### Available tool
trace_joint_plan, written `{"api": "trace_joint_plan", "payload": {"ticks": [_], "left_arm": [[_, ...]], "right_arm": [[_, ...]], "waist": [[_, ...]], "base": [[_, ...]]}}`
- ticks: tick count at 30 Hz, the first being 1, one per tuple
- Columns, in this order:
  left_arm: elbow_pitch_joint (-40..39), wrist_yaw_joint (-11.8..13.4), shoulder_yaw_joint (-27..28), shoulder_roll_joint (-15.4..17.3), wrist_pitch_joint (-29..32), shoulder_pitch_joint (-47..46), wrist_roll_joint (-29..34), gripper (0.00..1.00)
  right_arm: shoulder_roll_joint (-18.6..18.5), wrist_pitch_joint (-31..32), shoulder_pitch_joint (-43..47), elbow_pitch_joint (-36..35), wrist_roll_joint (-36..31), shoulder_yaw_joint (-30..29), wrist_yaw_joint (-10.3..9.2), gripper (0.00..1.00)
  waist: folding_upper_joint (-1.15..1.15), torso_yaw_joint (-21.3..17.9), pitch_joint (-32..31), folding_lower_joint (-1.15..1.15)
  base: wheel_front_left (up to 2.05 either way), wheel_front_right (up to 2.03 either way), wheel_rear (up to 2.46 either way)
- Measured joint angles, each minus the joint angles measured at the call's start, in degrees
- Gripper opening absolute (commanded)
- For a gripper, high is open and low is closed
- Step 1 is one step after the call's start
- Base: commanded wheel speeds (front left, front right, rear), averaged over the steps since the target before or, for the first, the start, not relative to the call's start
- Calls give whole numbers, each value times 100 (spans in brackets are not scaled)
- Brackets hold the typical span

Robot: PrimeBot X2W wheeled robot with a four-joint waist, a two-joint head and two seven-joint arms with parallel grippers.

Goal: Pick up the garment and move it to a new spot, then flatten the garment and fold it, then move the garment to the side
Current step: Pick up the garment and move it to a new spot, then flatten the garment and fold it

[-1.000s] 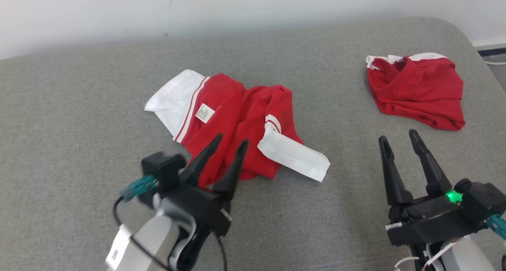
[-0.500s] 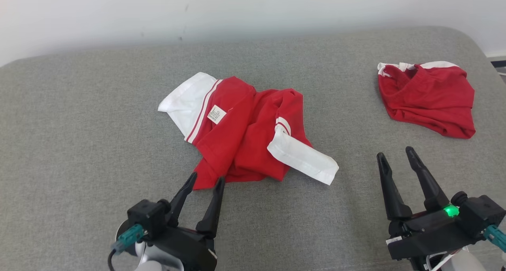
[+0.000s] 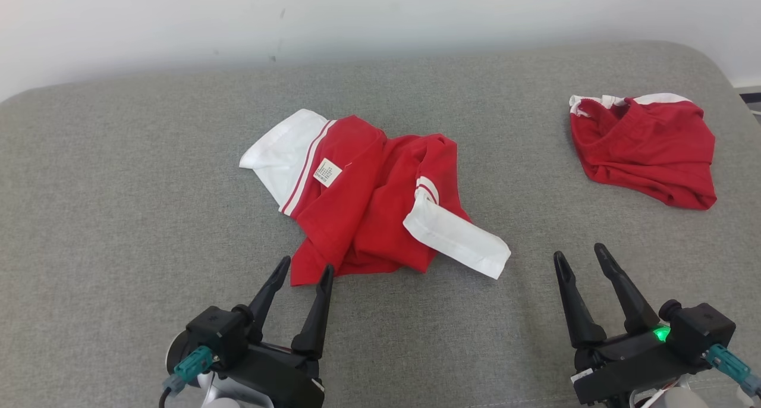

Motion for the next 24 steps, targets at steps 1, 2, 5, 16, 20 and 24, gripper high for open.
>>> {"api": "trace_joint_plan", "payload": {"ticks": [1, 2, 5, 16, 20, 24], "left_arm": [[-32, 5, 26, 16, 0, 0, 14, 100], [-56, 7, 37, 27, -1, 0, 23, 100], [-114, 48, 74, 51, -1, 8, 77, 100], [-349, 56, 146, 35, -1, 85, 181, 100], [-364, 56, 196, 24, -1, 85, 205, 100], [-363, 55, 232, 19, -1, 84, 208, 100]], "right_arm": [[1, 0, 1, 54, 3, 13, 0, 100], [11, 0, 1, 97, 38, 10, 0, 100], [45, 57, -60, 294, 156, 56, 0, 100], [299, 642, -624, 1149, 958, 98, 0, 100], [426, 872, -784, 1435, 1457, 43, 0, 100], [450, 1162, -845, 1666, 1908, 92, 0, 100]], "waist": [[0, 2, 3, 0], [0, 8, 10, 0], [0, 39, 31, 0], [0, 244, 179, 0], [0, 354, 250, 0], [0, 473, 297, 0]], "base": [[0, 0, 0], [0, 0, 0], [0, 0, 0], [0, 0, 0], [0, 0, 0], [0, 0, 0]]}}
